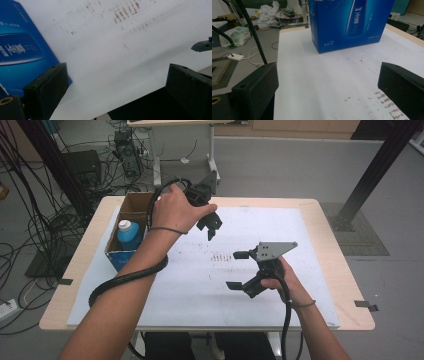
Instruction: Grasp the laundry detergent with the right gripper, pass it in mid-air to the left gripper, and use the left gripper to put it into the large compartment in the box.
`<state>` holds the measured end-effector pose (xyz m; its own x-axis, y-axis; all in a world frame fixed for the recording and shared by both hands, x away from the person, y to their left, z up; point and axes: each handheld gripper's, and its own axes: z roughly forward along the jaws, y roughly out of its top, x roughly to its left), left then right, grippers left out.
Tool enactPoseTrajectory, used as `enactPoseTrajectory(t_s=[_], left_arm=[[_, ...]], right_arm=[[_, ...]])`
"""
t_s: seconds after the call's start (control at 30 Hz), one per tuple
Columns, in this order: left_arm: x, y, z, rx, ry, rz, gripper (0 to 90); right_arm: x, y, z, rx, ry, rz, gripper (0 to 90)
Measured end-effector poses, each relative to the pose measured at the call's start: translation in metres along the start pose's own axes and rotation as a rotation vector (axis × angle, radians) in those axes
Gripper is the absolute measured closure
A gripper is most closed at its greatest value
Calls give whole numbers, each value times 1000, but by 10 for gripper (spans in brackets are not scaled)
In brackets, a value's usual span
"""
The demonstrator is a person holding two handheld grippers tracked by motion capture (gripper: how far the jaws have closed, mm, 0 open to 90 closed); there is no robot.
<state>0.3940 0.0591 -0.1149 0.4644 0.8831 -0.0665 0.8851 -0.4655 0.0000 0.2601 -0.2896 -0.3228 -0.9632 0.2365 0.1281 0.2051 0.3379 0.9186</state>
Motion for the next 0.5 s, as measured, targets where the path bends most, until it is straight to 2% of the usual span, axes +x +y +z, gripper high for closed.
enactPoseTrajectory(t_s=[0.07, 0.5], left_arm=[[-3, 1, 2, 7, 12, 3, 52], [-1, 0, 8, 20, 9, -4, 51]], right_arm=[[0, 0, 0, 0, 0, 1, 33], [0, 1, 2, 1, 2, -3, 33]])
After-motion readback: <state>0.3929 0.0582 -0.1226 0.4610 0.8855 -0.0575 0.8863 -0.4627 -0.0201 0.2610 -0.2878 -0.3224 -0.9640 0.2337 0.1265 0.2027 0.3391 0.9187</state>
